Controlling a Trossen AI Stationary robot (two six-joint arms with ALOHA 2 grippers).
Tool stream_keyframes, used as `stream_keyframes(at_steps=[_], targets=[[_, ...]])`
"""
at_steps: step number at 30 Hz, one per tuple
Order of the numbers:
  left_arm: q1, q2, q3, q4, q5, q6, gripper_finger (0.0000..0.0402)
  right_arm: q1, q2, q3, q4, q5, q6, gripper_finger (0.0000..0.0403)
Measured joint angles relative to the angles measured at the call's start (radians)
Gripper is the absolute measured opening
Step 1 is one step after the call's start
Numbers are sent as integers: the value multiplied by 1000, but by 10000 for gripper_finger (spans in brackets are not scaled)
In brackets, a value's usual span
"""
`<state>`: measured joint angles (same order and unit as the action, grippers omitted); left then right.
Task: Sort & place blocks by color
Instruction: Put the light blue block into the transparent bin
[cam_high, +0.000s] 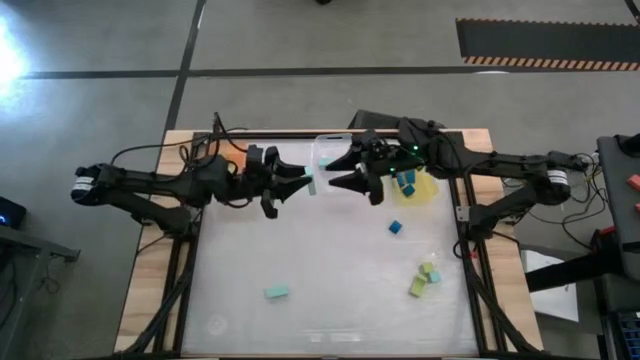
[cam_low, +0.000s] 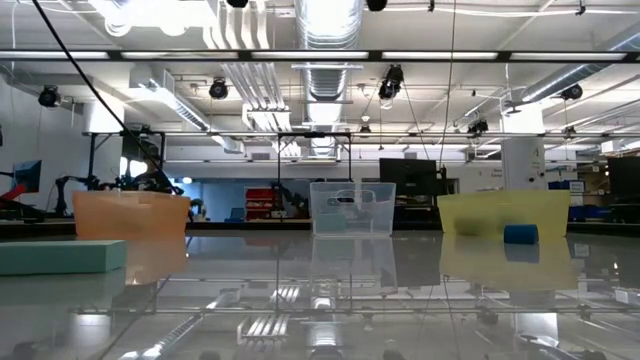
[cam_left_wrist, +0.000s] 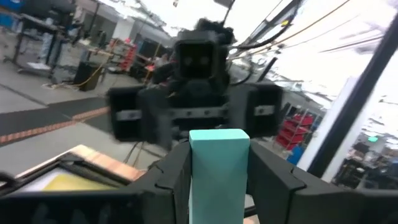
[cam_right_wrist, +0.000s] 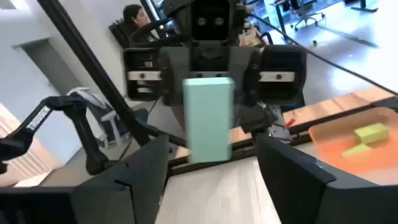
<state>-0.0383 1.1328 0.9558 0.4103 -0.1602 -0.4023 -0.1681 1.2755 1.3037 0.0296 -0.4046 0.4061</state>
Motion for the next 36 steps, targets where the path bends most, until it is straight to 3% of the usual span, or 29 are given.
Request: stream_keyframes(at_steps=[10,16,29,36], targets=[[0,37,6,71,10,-1,109,0,88,0,191,-50,53,247],[2,69,5,141,9,-3,109,1,101,0,192,-52,67,232],[19,72,2,149,5,-12,109,0,111,0,198,-51,63,120],[20,69,-1,146,5,-10,185,-11,108,0,173,-43,94,119]])
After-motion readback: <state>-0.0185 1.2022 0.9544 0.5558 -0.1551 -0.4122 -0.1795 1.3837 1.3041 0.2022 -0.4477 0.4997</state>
